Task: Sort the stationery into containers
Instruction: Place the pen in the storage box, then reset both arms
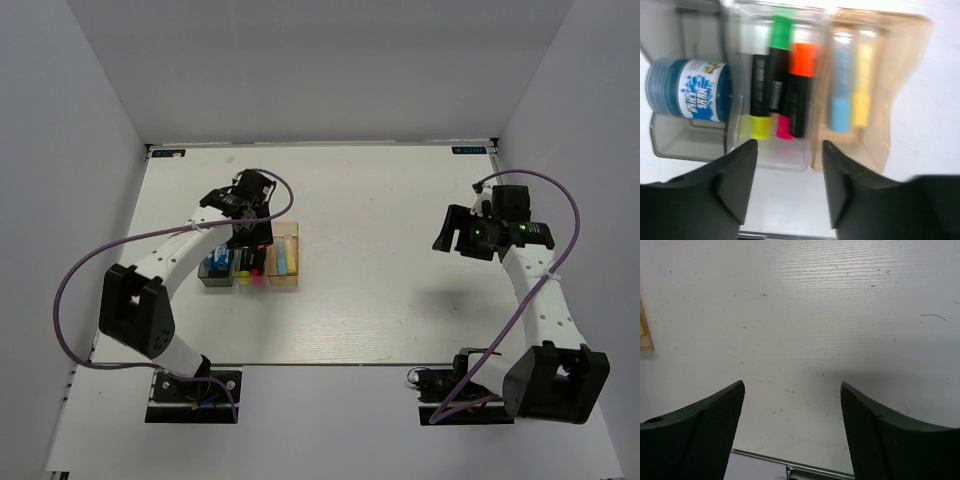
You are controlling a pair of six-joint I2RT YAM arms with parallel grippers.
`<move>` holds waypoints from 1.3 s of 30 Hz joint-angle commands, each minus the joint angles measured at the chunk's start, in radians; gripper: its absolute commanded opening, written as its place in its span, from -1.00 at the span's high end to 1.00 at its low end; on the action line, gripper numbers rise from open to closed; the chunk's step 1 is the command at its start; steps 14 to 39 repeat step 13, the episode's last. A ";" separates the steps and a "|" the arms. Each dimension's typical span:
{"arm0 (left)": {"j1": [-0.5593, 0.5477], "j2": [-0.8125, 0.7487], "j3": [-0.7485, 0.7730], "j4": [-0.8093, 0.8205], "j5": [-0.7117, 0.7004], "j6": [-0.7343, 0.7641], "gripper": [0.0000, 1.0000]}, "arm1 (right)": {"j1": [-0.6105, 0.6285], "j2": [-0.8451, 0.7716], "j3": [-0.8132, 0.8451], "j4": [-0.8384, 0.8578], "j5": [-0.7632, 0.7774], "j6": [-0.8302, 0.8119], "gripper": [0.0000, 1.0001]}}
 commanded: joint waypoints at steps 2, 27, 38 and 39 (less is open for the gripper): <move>-0.048 -0.248 0.045 -0.012 0.167 0.123 0.99 | -0.005 -0.010 -0.025 0.036 -0.054 -0.048 -0.59; 0.041 -0.863 -0.456 0.127 0.330 0.266 -1.00 | -0.001 -0.152 -0.121 0.177 -0.126 -0.065 -0.71; 0.041 -0.863 -0.456 0.127 0.330 0.266 -1.00 | -0.001 -0.152 -0.121 0.177 -0.126 -0.065 -0.71; 0.041 -0.863 -0.456 0.127 0.330 0.266 -1.00 | -0.001 -0.152 -0.121 0.177 -0.126 -0.065 -0.71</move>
